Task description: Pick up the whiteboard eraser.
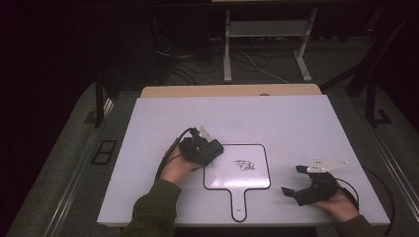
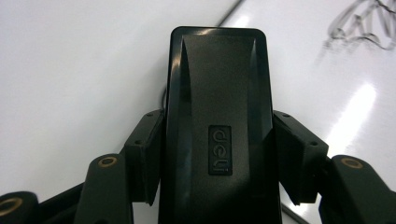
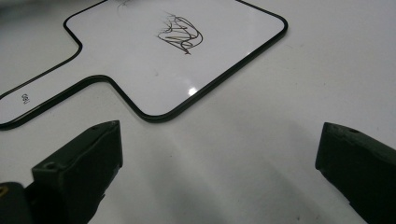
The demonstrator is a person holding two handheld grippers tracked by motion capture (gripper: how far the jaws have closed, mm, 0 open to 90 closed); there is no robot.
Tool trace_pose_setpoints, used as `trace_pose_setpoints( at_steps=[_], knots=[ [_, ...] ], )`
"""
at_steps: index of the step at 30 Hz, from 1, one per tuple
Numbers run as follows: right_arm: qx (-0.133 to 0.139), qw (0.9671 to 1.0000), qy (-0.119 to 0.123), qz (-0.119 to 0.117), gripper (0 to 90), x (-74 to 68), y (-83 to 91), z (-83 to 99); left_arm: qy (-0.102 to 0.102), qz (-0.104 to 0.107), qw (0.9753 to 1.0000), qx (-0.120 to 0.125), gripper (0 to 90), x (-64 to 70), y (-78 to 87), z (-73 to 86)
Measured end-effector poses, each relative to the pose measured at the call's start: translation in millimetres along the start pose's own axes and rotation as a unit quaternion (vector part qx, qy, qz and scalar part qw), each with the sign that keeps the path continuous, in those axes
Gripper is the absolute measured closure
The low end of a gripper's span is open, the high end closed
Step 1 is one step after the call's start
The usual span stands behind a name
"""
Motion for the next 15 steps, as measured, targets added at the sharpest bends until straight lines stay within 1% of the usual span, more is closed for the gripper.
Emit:
trace_pose_setpoints(
  at_steps=[1,2,3,4,6,7,9,10,11,12,14,15],
  knots=[
    [0.000,1.0000,0.000,0.000,0.0,0.1,0.1,0.0,-0.001,0.006,1.0000,-0.004,39.3,4.2,0.8,0.1],
    [0.000,1.0000,0.000,0.000,0.0,0.2,0.2,0.0,-0.009,0.010,0.9999,-0.004,39.3,6.9,1.0,0.0],
    [0.000,1.0000,0.000,0.001,0.0,0.2,0.2,-0.1,-0.007,0.015,0.9999,-0.005,39.3,11.1,1.5,0.3],
    [0.000,1.0000,0.000,0.000,0.0,0.2,0.3,-0.1,-0.010,0.018,0.9998,-0.004,39.3,14.5,1.6,0.6],
    [0.000,1.0000,0.000,0.000,0.0,0.1,0.3,0.0,-0.016,0.019,0.9997,-0.005,39.3,19.5,2.6,1.1],
    [0.000,1.0000,0.001,0.000,0.0,0.0,0.3,0.0,-0.020,0.018,0.9996,-0.007,39.3,19.7,3.2,1.1],
    [0.001,1.0000,0.000,0.000,0.0,0.0,0.4,-0.1,-0.014,0.018,0.9997,-0.004,39.3,17.1,2.2,0.9],
    [0.001,1.0000,0.000,0.000,0.0,-0.1,0.6,-0.2,-0.011,0.015,0.9998,-0.003,39.3,14.1,1.8,0.8],
    [0.002,1.0000,0.000,0.000,0.0,-0.1,0.7,-0.2,-0.014,0.009,0.9999,-0.003,39.3,9.8,1.5,0.5],
    [0.002,1.0000,0.001,0.000,0.0,-0.1,0.8,-0.2,-0.002,0.006,1.0000,-0.002,39.3,7.2,1.1,0.7],
    [0.002,1.0000,0.001,0.000,0.0,-0.1,0.7,-0.1,0.006,-0.003,1.0000,0.000,39.3,0.1,0.2,0.8],
    [0.001,1.0000,0.001,0.000,0.0,0.0,0.6,-0.2,0.003,-0.005,1.0000,0.002,39.3,-3.3,-0.1,0.8]
  ],
)
Point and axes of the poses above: each handheld gripper's, and its own axes: y roughly backward along the jaws, z roughly out of its underside, x roughly to its right, the point moved 3 cm from there along -y, roughly forward along the jaws, and after that the axes turned 3 degrees about -x, right-handed, at the moved point
